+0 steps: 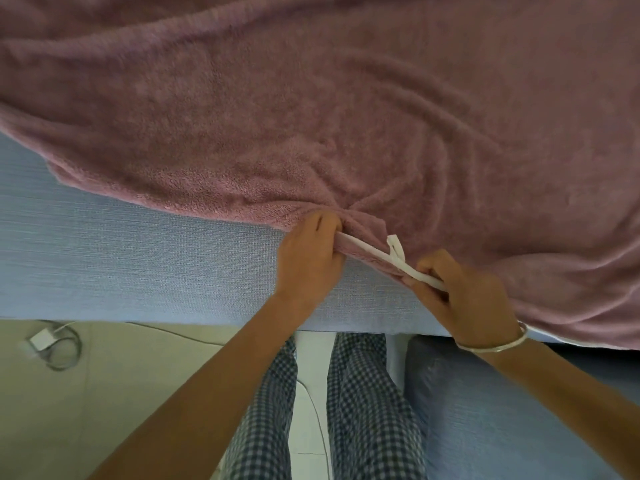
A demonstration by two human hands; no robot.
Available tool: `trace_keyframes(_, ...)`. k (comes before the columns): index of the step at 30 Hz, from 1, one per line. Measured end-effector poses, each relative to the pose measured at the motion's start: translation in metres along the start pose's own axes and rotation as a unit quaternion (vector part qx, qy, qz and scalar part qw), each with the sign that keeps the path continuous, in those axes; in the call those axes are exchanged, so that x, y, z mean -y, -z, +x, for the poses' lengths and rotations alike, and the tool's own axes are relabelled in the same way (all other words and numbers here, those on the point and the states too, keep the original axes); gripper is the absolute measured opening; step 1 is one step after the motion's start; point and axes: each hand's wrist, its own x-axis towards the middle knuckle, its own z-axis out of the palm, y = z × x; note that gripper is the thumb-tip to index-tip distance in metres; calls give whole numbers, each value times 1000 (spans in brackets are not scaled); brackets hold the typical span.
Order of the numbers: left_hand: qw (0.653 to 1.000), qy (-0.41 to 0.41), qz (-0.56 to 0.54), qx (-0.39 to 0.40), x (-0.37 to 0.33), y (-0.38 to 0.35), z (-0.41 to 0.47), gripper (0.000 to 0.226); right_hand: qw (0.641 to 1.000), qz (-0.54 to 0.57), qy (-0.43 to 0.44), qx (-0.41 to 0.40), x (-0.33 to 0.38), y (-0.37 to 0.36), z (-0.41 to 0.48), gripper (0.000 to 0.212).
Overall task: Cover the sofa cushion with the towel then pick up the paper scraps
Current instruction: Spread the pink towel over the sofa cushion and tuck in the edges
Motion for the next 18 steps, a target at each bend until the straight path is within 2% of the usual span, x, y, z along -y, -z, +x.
trace_keyframes(3,989,67,-133,-9,-7,9,1,5,1000,18,-9,-15,2,8,5,39)
trace_keyframes(6,983,19,-181,8,-2,24,-1,8,999,33,-21,-5,-4,18,7,42)
trace_keyframes(10,985,-130,-33,110,22,38,-18,23,998,-45,50,8,-17,15,3,39)
trace_keyframes(11,978,-137,5,159,29,38,-23,23,994,-72,76,16,-17,6,-1,34)
trace_keyframes(13,959,-96,55,262,46,29,-32,20,987,-115,96,59,-16,-26,-19,9)
trace_keyframes(14,946,-81,88,300,56,22,-36,22,984,-123,82,95,-13,-44,-29,20)
trace_keyframes(15,937,-78,114,321,63,14,-39,23,980,-124,77,135,-11,-64,-38,39)
trace_keyframes(16,933,-97,136,320,67,8,-43,22,976,-120,57,170,-7,-81,-45,54)
trace_keyframes(18,947,-128,127,266,72,-1,-48,17,979,-102,36,171,11,-106,-47,69)
